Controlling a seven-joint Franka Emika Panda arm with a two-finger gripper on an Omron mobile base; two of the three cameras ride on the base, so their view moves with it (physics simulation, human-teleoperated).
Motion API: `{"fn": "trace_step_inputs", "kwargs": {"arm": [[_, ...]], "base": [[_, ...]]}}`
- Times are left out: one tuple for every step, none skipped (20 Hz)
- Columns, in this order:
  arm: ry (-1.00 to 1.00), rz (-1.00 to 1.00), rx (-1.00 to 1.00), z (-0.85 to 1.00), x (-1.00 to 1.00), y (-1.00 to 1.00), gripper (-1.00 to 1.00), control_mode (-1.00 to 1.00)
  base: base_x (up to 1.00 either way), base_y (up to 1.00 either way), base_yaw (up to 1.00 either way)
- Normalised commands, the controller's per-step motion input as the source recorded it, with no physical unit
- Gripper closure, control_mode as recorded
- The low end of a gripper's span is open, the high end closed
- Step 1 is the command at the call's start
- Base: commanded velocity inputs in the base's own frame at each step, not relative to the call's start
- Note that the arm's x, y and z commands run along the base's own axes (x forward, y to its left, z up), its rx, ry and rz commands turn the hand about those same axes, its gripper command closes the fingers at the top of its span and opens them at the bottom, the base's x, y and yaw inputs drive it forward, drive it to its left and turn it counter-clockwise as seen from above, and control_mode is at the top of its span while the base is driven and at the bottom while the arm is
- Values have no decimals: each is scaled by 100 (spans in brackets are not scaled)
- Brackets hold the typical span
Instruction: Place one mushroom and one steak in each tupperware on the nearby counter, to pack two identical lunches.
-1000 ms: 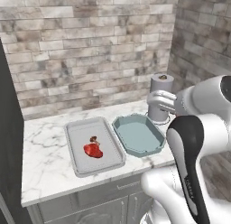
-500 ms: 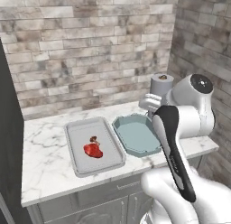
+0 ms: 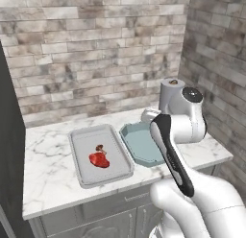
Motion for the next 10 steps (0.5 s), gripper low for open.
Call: {"fn": "trace_step_inputs", "kwargs": {"arm": [[3, 0, -4, -62, 60, 0, 100, -100], [2, 0, -4, -56, 61, 0, 100, -100], [2, 0, -5, -49, 62, 0, 100, -100], [2, 0, -5, -49, 60, 0, 100, -100], [2, 0, -6, -48, 59, -1, 100, -100], [4, -1, -7, -44, 59, -6, 100, -100], [6, -1, -7, -36, 59, -14, 100, -100], [10, -1, -7, -26, 54, -24, 100, -100], [12, -1, -8, -21, 52, -28, 100, -100], [13, 0, -8, -19, 51, -31, 100, -100]], "base": [[0, 0, 0], [0, 0, 0], [0, 0, 0], [0, 0, 0], [0, 0, 0], [0, 0, 0], [0, 0, 0], [0, 0, 0], [0, 0, 0], [0, 0, 0]]}}
